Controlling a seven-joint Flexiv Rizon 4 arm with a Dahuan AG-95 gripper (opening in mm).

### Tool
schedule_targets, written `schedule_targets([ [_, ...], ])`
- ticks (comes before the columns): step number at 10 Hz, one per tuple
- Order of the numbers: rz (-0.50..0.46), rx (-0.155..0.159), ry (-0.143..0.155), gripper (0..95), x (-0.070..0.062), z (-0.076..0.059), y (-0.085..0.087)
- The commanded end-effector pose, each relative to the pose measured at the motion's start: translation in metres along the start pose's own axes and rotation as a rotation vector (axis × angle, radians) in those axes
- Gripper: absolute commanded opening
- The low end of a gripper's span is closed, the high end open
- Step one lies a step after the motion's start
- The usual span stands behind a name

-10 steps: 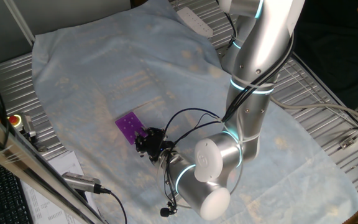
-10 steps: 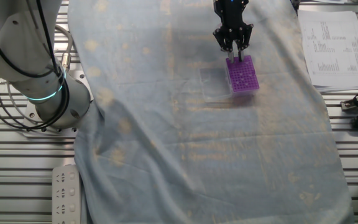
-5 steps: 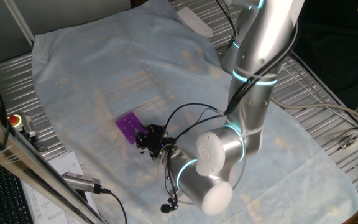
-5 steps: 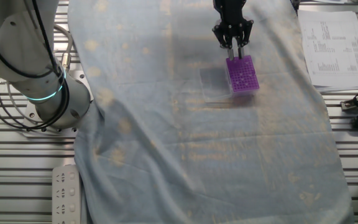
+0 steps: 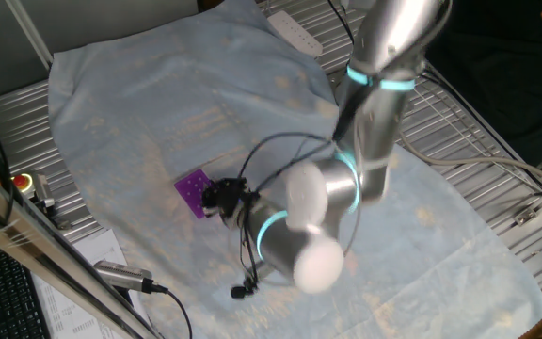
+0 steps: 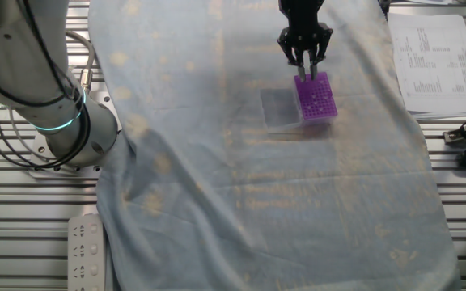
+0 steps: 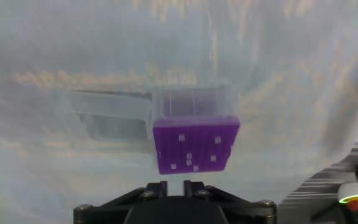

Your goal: Insert a small pipette tip into the holder for small pipette tips

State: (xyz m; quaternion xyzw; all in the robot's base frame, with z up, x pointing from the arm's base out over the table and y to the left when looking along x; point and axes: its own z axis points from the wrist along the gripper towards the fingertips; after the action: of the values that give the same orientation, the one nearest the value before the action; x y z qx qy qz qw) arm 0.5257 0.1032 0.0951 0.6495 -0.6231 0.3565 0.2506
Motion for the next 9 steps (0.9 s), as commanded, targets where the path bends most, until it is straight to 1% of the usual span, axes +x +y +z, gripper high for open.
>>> schedule_targets([
  [1, 0.285, -0.074, -0.250, 0.0, 0.018, 0.000, 0.005],
  [2, 0.402, -0.125, -0.352, 0.0, 0.023, 0.001, 0.006],
  [3, 0.506, -0.192, -0.416, 0.0, 0.026, 0.002, 0.007],
  [4, 0.615, -0.264, -0.454, 0.0, 0.028, 0.003, 0.008],
  [6, 0.750, -0.356, -0.466, 0.0, 0.028, 0.003, 0.008],
  [7, 0.860, -0.451, -0.482, 0.0, 0.028, 0.003, 0.008],
  [8, 0.920, -0.509, -0.494, 0.0, 0.028, 0.003, 0.008],
  [9, 0.965, -0.544, -0.495, 0.0, 0.028, 0.003, 0.008],
])
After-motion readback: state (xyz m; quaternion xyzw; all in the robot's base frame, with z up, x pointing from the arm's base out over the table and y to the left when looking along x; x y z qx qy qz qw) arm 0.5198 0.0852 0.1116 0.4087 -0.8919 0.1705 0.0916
